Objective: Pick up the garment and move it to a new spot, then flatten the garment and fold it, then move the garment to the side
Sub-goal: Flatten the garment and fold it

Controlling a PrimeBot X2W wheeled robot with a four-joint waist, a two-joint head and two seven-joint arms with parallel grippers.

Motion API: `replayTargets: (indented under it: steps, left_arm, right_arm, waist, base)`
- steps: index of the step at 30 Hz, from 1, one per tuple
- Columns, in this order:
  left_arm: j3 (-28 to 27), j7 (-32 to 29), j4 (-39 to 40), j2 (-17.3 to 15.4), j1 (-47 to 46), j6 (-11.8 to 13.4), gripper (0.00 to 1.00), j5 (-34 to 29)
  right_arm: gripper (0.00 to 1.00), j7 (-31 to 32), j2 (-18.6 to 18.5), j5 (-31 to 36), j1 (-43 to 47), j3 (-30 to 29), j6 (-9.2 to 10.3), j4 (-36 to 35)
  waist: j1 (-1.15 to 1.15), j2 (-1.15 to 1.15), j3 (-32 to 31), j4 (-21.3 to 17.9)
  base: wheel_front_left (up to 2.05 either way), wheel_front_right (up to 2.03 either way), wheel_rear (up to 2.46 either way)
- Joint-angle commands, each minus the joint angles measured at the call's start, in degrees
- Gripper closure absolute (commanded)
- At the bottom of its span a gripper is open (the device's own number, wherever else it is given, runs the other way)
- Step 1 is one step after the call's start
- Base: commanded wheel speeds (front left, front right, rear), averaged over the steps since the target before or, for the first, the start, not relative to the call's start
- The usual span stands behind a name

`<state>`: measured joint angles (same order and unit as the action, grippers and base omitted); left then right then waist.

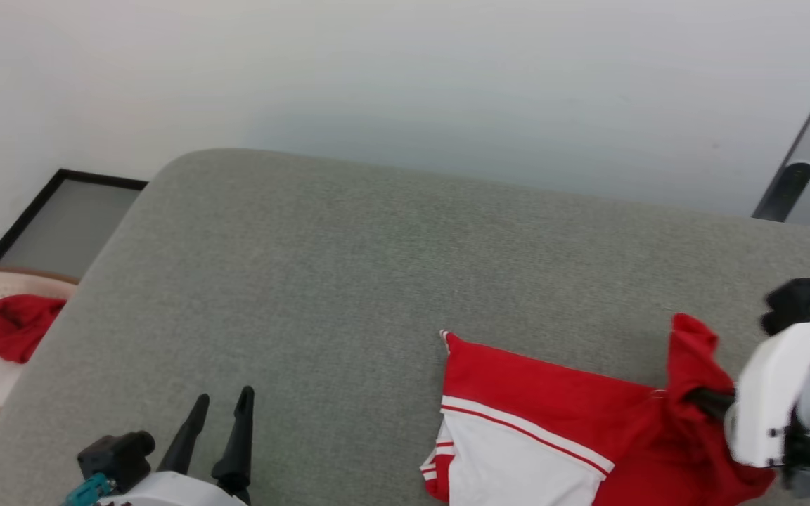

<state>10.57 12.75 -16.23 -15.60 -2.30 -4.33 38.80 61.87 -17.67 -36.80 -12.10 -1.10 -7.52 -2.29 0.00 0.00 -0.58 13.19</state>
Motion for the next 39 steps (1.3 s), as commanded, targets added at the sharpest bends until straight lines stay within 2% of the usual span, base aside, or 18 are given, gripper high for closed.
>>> replayTargets:
  steps: [1, 3, 4, 7, 9, 13, 24, 25, 26, 27, 28, 34, 39]
  left_arm:
    - [0.0, 0.0, 0.0, 0.3, -0.4, 0.3, 0.00, 0.1]
    - [0.4, -0.1, -0.1, 0.5, -0.9, 0.2, 0.00, 0.1]
    - [0.4, -0.1, -0.1, 0.5, -0.9, 0.2, 0.00, 0.1]
    - [1.7, 0.1, -1.1, 1.9, -2.6, -0.1, 0.00, -0.2]
    - [2.0, 0.3, -1.5, 2.3, -3.1, -0.1, 0.00, -0.4]
    - [2.4, 0.7, -2.5, 3.0, -3.9, -0.4, 0.00, -0.3]
    - [2.7, 1.6, -5.1, 4.1, -5.6, -1.2, 0.00, 0.2]
    - [2.7, 1.7, -5.4, 4.2, -5.8, -1.3, 0.00, 0.2]
    - [2.7, 1.7, -5.6, 4.3, -5.9, -1.3, 0.00, 0.2]
    - [2.7, 1.8, -5.8, 4.3, -5.9, -1.4, 0.00, 0.3]
    - [2.6, 1.8, -6.0, 4.3, -5.9, -1.5, 0.00, 0.2]
    - [1.9, 2.1, -7.0, 3.7, -5.2, -1.7, 0.00, 0.1]
    - [1.1, 2.2, -6.7, 3.0, -3.9, -0.8, 0.00, -0.6]
  right_arm:
    - [1.00, 0.1, 1.7, 1.4, 0.0, 1.1, 0.06, -0.8]
    - [1.00, 0.1, 4.2, 2.5, -0.5, 2.2, 0.06, -1.2]
    - [1.00, 0.1, 4.2, 2.5, -0.5, 2.2, 0.06, -1.2]
    - [1.00, -1.8, 11.1, 7.1, -2.0, 6.5, 0.06, -0.3]
    - [1.00, -2.7, 12.3, 8.0, -2.7, 7.9, 0.06, 0.2]
    - [1.00, -4.0, 13.8, 10.0, -2.9, 10.3, 0.06, 2.1]
    - [1.00, -8.5, 14.8, 14.0, -5.0, 15.5, 0.06, 8.9]
    - [0.96, -9.2, 14.8, 14.3, -5.1, 15.8, 0.06, 9.9]
    - [0.67, -9.9, 14.8, 14.6, -5.4, 16.0, 0.06, 10.6]
    - [0.51, -10.7, 14.9, 14.8, -5.6, 16.5, 0.06, 11.3]
    - [0.00, -11.3, 14.9, 14.7, -6.0, 16.9, 0.06, 12.0]
    - [0.00, -12.5, 14.8, 13.6, -7.6, 17.4, 0.06, 13.7]
    - [0.00, -13.6, 14.9, 11.7, -7.2, 18.2, 0.06, 11.3]
  waist:
    - [0.00, 0.00, -0.2, 1.4]
    - [0.00, 0.00, 0.0, 2.4]
    - [0.00, 0.00, 0.0, 2.4]
    - [0.00, 0.00, 1.0, 5.8]
    - [0.00, 0.00, 1.3, 6.6]
    - [0.00, 0.00, 1.9, 8.0]
    - [0.00, 0.00, 3.0, 9.1]
    - [0.00, 0.00, 3.0, 9.1]
    - [0.00, 0.00, 3.0, 9.1]
    - [0.00, 0.00, 3.0, 9.0]
    - [0.00, 0.00, 3.0, 8.9]
    - [0.00, 0.00, 1.7, 7.5]
    - [0.00, 0.00, -0.2, 5.3]
  base:
    - [0.00, 0.00, 0.00]
    - [0.00, 0.00, 0.00]
    - [0.00, 0.00, 0.00]
    - [0.00, 0.00, 0.00]
    - [0.00, 0.00, 0.00]
    - [0.00, 0.00, 0.00]
    - [0.00, 0.00, 0.00]
    - [0.00, 0.00, 0.00]
    - [0.00, 0.00, 0.00]
    - [0.00, 0.00, 0.00]
    - [0.00, 0.00, 0.00]
    - [0.00, 0.00, 0.00]
    - [0.00, 0.00, 0.00]
